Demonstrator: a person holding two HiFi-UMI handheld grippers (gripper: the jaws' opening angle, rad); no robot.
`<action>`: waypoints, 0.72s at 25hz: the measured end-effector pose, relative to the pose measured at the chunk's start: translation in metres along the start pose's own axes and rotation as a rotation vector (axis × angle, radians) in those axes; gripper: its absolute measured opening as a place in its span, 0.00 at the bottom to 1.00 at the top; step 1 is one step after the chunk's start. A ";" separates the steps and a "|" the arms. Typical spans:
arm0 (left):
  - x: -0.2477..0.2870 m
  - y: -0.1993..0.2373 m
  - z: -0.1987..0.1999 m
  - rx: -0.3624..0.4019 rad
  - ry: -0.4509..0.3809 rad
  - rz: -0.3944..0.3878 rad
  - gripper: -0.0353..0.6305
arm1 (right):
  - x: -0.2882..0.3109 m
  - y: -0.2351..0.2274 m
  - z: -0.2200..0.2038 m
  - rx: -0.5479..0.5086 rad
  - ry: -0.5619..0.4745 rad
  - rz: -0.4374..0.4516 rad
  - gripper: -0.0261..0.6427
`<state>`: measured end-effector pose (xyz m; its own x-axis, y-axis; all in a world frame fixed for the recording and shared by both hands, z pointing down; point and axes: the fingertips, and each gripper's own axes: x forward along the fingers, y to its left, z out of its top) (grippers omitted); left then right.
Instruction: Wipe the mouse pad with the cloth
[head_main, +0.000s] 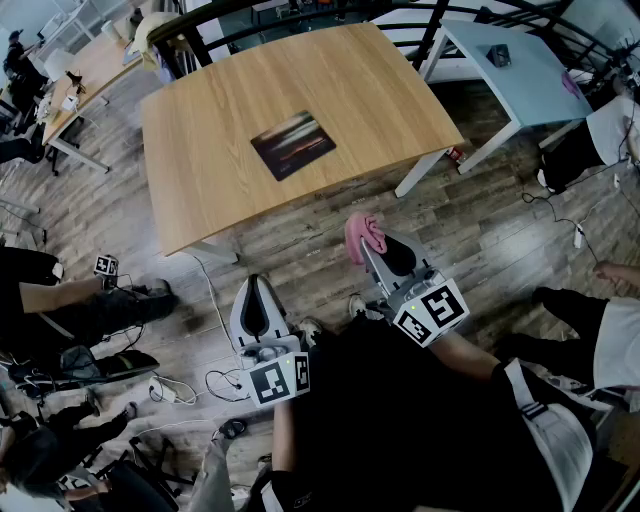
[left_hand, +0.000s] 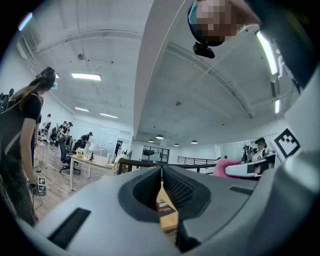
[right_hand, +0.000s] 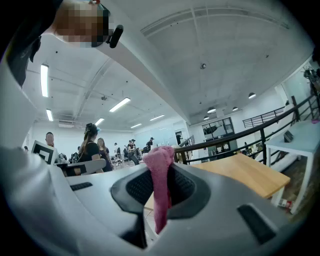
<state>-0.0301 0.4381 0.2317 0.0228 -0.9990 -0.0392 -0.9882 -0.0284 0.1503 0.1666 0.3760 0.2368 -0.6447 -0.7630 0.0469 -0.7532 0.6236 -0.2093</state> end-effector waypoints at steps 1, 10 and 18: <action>0.001 0.000 0.000 -0.001 0.000 0.000 0.10 | 0.001 0.000 0.000 0.000 -0.001 0.001 0.14; 0.004 -0.009 -0.001 -0.002 0.005 -0.006 0.10 | -0.003 -0.006 0.002 0.001 -0.005 0.005 0.14; 0.009 -0.024 -0.005 0.008 0.021 0.006 0.10 | -0.007 -0.022 0.008 0.033 -0.033 0.019 0.14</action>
<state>-0.0056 0.4297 0.2329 0.0195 -0.9997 -0.0171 -0.9896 -0.0218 0.1424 0.1890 0.3664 0.2328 -0.6536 -0.7568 0.0110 -0.7361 0.6323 -0.2415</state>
